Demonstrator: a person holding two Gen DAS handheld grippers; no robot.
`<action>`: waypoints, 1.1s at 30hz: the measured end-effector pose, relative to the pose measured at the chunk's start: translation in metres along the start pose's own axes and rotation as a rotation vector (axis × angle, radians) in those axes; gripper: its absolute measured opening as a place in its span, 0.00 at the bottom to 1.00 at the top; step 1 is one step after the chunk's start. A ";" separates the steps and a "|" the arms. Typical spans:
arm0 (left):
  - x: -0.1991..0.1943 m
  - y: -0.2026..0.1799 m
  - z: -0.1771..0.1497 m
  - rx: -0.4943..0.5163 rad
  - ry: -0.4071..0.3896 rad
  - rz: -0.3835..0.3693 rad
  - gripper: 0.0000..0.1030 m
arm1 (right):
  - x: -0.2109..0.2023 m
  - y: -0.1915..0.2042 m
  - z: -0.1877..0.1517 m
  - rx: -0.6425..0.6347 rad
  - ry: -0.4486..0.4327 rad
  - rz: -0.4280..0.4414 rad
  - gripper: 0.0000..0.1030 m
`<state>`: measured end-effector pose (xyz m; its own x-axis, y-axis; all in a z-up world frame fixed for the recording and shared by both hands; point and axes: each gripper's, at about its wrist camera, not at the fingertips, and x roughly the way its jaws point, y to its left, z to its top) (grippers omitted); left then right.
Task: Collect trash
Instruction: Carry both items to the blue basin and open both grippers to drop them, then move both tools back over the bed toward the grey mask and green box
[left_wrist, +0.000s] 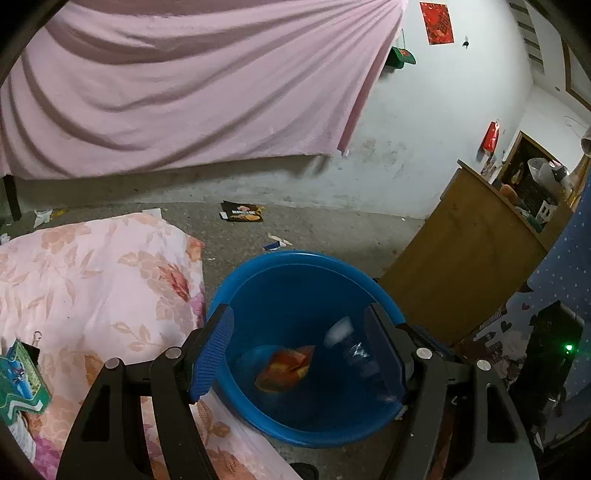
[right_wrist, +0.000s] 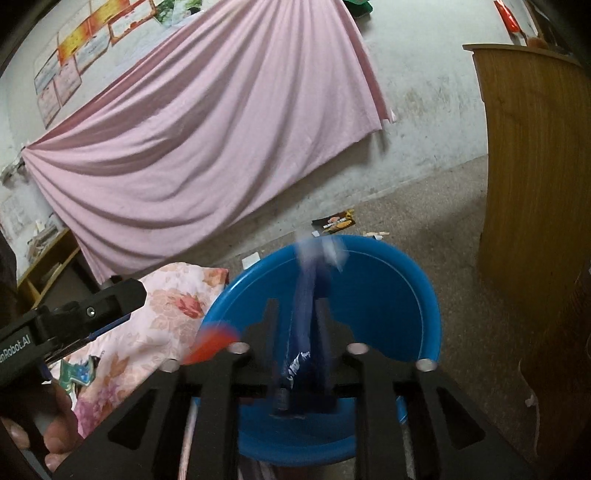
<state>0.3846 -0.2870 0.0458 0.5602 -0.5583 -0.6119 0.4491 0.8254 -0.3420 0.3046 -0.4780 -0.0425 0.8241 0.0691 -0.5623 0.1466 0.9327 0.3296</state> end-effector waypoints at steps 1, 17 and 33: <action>-0.001 0.001 -0.001 -0.003 -0.008 0.002 0.65 | -0.001 0.001 0.000 0.000 -0.003 0.003 0.32; -0.127 0.029 -0.024 0.031 -0.403 0.221 0.97 | -0.051 0.047 0.005 -0.126 -0.267 0.045 0.78; -0.264 0.086 -0.094 0.072 -0.634 0.510 0.98 | -0.105 0.153 -0.020 -0.284 -0.548 0.292 1.00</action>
<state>0.2099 -0.0607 0.1112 0.9855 -0.0743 -0.1525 0.0641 0.9955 -0.0703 0.2296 -0.3355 0.0517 0.9772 0.2123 0.0097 -0.2112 0.9651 0.1551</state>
